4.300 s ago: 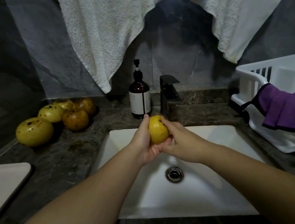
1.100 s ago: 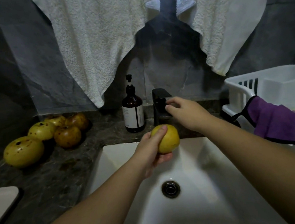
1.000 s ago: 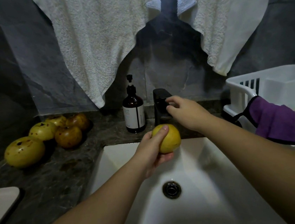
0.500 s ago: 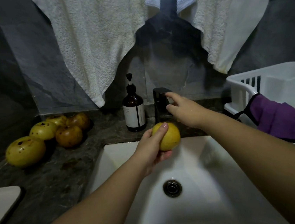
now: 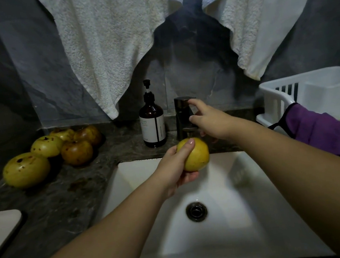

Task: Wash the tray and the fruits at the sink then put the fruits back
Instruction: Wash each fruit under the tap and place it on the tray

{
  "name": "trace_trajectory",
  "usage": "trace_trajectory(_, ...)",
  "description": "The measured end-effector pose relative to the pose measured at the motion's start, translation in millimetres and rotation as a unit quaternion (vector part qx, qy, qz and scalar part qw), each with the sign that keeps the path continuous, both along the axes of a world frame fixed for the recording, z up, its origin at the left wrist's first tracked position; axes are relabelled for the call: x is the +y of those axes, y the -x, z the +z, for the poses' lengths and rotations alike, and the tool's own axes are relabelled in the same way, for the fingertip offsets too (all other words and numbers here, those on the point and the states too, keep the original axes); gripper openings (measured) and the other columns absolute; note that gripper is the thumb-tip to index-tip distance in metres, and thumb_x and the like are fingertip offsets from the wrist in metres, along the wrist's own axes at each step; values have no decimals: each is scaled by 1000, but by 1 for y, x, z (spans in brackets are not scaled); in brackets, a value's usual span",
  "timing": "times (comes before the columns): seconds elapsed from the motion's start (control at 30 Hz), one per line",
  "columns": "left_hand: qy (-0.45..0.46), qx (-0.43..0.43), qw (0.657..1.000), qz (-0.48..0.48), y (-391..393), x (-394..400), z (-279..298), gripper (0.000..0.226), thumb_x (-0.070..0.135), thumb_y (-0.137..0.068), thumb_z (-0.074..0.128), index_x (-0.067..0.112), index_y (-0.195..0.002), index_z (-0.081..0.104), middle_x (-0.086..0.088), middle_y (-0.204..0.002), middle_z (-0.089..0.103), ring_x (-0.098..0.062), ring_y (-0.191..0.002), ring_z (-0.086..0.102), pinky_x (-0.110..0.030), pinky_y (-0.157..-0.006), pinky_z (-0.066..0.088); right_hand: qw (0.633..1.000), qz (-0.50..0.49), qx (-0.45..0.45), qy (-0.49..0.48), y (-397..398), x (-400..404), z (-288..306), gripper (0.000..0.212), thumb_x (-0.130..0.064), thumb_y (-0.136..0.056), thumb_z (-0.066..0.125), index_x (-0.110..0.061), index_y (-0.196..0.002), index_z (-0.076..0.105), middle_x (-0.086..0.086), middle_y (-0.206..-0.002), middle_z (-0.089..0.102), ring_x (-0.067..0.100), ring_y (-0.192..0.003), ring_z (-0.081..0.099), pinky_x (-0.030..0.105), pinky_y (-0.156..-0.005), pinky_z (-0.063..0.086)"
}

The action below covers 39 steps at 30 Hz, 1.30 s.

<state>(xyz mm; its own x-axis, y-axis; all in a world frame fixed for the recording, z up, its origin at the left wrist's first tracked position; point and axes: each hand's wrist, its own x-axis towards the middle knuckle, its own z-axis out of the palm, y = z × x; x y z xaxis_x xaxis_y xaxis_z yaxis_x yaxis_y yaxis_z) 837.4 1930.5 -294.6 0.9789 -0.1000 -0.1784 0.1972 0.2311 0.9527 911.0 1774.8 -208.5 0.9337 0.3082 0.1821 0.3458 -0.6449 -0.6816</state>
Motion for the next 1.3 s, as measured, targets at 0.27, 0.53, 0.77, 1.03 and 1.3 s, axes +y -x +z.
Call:
trace_trajectory(0.27, -47, -15, 999, 24, 1, 0, -1, 50, 58, -89, 72, 34, -129, 55, -5, -126, 63, -23, -105, 70, -31, -67, 59, 973, -197, 14, -120, 34, -3, -52, 39, -62, -101, 39, -29, -112, 55, 6, -121, 65, 12, -84, 52, 29, -64, 34)
trace_trajectory(0.53, -91, 52, 994, -13, 4, 4, -2, 60, 73, -98, 44, 26, -135, 53, -13, -106, 70, -23, -73, 70, -30, -62, 56, 886, -41, 341, -311, 61, 14, -86, 64, -69, -88, 60, -22, -131, 54, 15, -87, 71, 20, -57, 65, 24, -45, 43)
trace_trajectory(0.77, -212, 25, 977, 15, 0, -6, 8, 65, 73, -99, 42, 23, -140, 46, -14, -126, 62, -32, -106, 67, -40, -78, 59, 873, -50, 363, -321, 70, 8, -82, 58, -72, -94, 48, -26, -127, 55, 11, -81, 73, 19, -55, 67, 24, -47, 46)
trace_trajectory(1.03, -256, -50, 965, 25, -5, -14, -2, 59, 76, -96, 42, 30, -132, 49, -9, -116, 65, -28, -96, 70, -42, -74, 63, 900, -78, 301, -305, 60, 0, -89, 59, -78, -88, 50, -32, -123, 60, 11, -103, 73, 26, -83, 73, 30, -58, 52)
trace_trajectory(1.3, -184, 20, 983, -12, -11, -7, -7, 66, 81, -93, 43, 28, -128, 58, -9, -107, 69, -22, -84, 68, -36, -66, 59, 917, -52, 255, -303, 50, 3, -101, 38, -67, -93, 55, -37, -116, 59, 12, -111, 70, 23, -88, 71, 30, -57, 53)
